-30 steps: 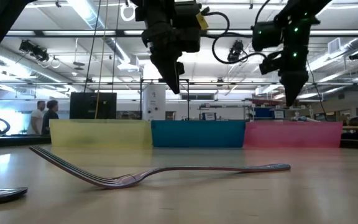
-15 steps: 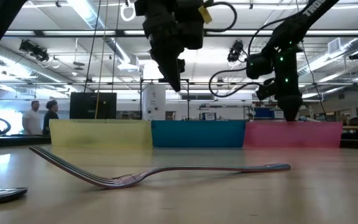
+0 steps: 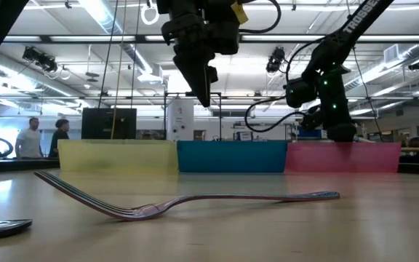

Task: Sort silverware by color (type)
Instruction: Put the pink fork into the pink bin, then put the blue fork into the yellow bin

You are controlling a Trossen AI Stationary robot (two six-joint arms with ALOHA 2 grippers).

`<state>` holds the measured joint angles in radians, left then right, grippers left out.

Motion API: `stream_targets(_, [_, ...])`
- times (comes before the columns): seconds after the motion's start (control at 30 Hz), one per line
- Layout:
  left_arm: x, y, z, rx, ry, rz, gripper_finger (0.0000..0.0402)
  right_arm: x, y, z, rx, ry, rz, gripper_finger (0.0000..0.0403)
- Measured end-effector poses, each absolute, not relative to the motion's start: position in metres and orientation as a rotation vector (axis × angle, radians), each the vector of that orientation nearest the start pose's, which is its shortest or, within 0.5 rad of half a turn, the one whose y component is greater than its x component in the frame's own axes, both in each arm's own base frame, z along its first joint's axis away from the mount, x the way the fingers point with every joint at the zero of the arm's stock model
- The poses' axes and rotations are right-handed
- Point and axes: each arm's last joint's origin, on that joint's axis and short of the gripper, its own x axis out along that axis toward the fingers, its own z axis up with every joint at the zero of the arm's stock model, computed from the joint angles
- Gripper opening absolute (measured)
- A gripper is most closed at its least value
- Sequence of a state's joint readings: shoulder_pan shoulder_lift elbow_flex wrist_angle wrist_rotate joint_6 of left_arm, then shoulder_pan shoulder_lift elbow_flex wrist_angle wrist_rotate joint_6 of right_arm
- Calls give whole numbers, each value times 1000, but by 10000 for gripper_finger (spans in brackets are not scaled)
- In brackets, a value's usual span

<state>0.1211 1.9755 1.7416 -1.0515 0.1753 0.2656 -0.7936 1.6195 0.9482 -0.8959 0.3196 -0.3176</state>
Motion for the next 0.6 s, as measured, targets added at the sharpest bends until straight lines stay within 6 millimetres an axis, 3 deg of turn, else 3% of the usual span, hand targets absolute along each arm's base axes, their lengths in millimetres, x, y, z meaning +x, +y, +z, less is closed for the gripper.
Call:
stream_targets(0.4, [396, 35, 254, -34, 1327, -182, 117, 175, -187, 190, 71, 1635, -717, 94])
stream_targets(0.6, [388, 16, 236, -107, 1432, -153, 117, 173, -170, 214, 46, 1541, -764, 94])
